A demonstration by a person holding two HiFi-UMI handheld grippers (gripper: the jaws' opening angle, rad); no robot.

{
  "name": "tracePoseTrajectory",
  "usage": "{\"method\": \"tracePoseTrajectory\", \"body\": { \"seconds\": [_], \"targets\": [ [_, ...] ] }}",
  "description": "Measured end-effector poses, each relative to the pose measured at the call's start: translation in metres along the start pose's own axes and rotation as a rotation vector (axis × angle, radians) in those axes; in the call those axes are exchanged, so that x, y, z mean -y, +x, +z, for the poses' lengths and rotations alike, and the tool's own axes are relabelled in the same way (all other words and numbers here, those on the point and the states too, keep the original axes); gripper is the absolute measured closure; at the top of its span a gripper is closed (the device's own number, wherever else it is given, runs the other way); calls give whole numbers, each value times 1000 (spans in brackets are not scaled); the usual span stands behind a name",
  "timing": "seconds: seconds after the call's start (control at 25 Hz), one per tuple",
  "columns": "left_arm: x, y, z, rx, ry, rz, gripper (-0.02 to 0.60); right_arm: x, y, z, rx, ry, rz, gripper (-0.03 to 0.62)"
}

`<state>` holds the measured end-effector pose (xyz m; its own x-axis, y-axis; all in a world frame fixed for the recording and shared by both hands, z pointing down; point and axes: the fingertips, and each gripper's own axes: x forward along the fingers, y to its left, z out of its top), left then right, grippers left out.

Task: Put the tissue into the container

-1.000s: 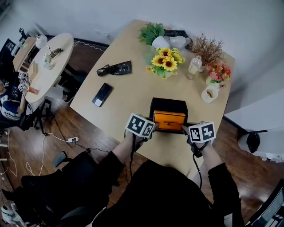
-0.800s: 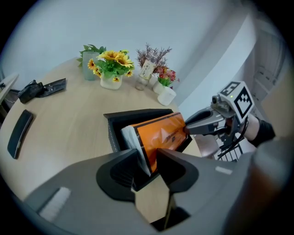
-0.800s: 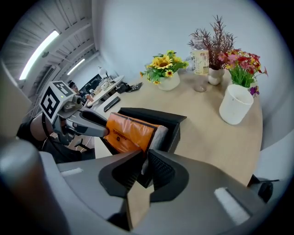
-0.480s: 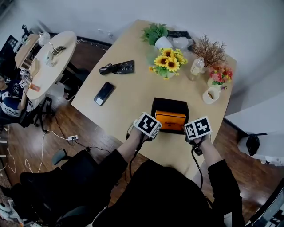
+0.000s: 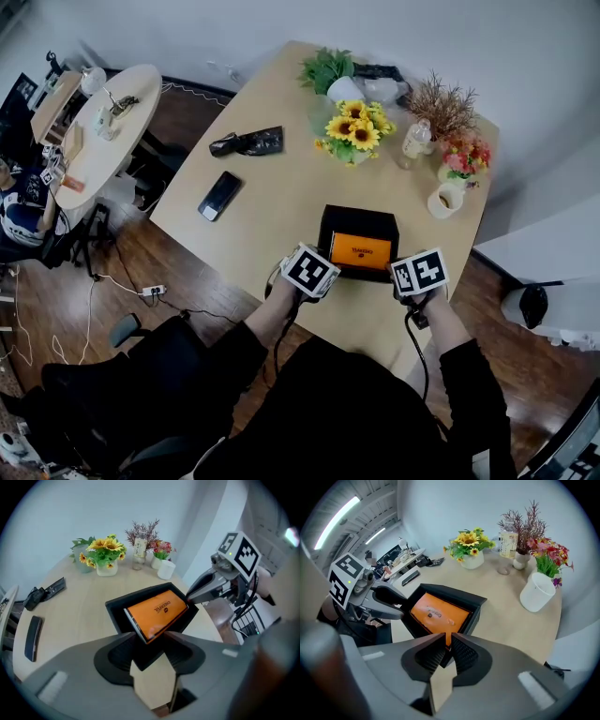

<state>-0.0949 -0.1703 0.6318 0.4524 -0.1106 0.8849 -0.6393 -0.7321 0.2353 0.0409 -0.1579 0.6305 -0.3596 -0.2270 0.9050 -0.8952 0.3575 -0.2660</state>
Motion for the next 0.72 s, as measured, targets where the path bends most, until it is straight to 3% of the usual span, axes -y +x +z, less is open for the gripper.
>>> {"method": "tracePoseTrajectory", "body": {
  "seconds": [0.12,0.2,0.28,0.4,0.56,0.72],
  "targets": [
    [1,-8,14,91,-12,-3,414,2,-9,8,54,-23,-33,559],
    [7,-16,32,196,-2,-35,414,2,-19,16,121,-52,-44,559],
    [17,-28,53,313,15,-72,414,-1,-33,27,211,-79,-41,557],
    [30,-49,76,449,41,-66,414,-10,-64,43,392,-107,-15,557],
    [56,-68,88,533,57,-62,416,-15,-106,47,592,-100,-12,559],
    [96,-86,86,593,48,-93,416,-20,-137,29,694,-111,-5,560]
  ]
}}
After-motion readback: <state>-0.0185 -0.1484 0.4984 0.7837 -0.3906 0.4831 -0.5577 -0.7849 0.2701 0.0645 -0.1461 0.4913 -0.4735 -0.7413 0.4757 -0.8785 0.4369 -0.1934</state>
